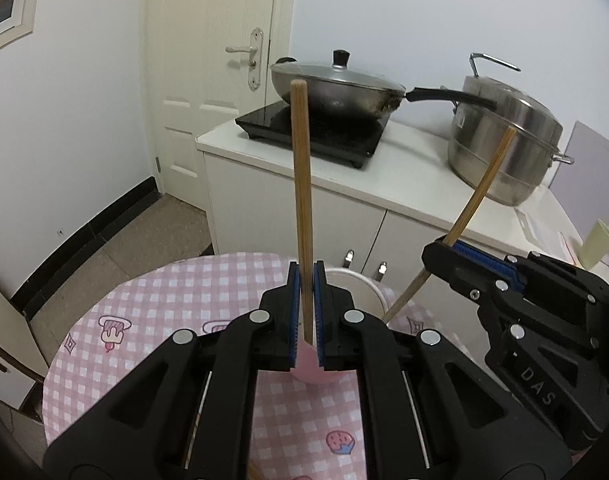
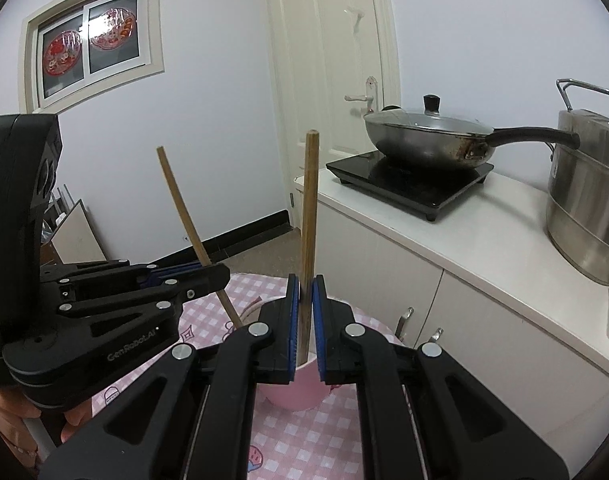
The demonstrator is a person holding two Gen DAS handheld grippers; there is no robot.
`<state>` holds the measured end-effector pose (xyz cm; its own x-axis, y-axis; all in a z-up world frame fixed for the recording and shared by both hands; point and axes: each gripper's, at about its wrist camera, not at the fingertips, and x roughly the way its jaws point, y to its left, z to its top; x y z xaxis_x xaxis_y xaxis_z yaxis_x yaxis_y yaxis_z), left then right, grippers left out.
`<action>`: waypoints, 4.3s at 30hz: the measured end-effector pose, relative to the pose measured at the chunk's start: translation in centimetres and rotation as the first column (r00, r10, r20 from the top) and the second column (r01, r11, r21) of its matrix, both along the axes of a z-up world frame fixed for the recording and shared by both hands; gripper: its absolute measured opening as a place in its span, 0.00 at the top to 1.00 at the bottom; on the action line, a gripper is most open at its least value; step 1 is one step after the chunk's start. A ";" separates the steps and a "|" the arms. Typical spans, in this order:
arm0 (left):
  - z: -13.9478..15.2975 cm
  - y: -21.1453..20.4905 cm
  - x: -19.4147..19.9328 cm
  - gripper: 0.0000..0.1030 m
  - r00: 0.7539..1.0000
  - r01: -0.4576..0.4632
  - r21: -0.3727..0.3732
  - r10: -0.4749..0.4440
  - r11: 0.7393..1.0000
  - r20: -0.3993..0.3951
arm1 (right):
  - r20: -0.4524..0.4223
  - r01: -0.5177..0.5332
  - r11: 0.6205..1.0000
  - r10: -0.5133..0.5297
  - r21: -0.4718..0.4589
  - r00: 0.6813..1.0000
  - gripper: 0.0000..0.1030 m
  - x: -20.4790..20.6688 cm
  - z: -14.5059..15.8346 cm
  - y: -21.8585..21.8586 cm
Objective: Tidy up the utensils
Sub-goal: 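Lower the chopstick into the pink cup and open the right gripper, then move the right gripper back to the pile and grasp another chopstick, then lift the chopstick with the right gripper and carry it over the pink cup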
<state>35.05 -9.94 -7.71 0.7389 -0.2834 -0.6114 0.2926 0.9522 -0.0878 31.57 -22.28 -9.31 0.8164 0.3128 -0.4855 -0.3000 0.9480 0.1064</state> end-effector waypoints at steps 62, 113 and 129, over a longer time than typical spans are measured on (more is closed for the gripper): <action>-8.7 16.9 -11.6 0.32 0.948 -0.171 0.025 0.171 0.985 -0.267 | -0.379 -0.280 0.945 0.199 -0.171 0.904 0.70 -6.1 -11.5 14.0; -13.9 12.9 -2.1 0.94 0.912 -0.119 0.164 0.173 0.979 -0.372 | -0.469 -0.295 0.927 0.158 -0.233 0.869 0.94 1.0 -13.5 13.8; -2.7 13.0 -8.1 0.95 0.977 -0.142 0.067 0.150 0.988 -0.150 | -0.288 -0.244 0.959 0.196 -0.144 0.937 0.95 -3.0 -5.5 11.5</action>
<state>26.97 3.06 -10.37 0.6653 -0.1416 -0.7331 0.1372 0.9883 -0.0664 28.60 -10.80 -14.79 0.5684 0.3602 -0.7397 -0.4866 0.8722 0.0508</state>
